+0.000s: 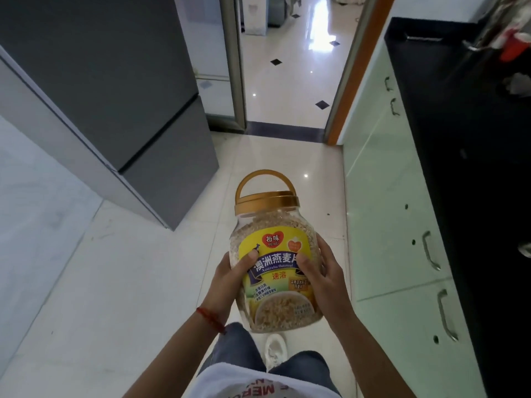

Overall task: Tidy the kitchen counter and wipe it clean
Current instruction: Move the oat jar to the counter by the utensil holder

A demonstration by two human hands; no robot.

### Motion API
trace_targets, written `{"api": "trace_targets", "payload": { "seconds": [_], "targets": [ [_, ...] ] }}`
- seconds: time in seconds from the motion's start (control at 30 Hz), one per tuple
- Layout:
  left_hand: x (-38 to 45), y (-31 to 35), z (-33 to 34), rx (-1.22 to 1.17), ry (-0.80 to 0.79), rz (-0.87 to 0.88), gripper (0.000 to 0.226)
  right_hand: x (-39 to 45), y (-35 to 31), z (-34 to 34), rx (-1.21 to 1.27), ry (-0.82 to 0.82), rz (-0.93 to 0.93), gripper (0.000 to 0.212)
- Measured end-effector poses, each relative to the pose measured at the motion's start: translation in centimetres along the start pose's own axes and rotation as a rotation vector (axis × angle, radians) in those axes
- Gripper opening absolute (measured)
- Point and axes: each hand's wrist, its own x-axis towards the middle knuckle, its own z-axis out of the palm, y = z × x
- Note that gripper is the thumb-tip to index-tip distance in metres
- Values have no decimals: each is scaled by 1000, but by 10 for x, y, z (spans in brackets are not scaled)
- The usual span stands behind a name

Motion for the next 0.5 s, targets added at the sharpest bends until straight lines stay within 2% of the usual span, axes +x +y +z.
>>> {"api": "trace_targets", "payload": {
  "seconds": [0.23, 0.5],
  "targets": [
    [105, 66, -29, -19, 24, 15, 93, 125, -35, 36, -23, -46, 23, 88],
    [240, 149, -68, 4, 5, -46, 94, 262, -74, 82, 54, 39, 70, 93]
  ]
}}
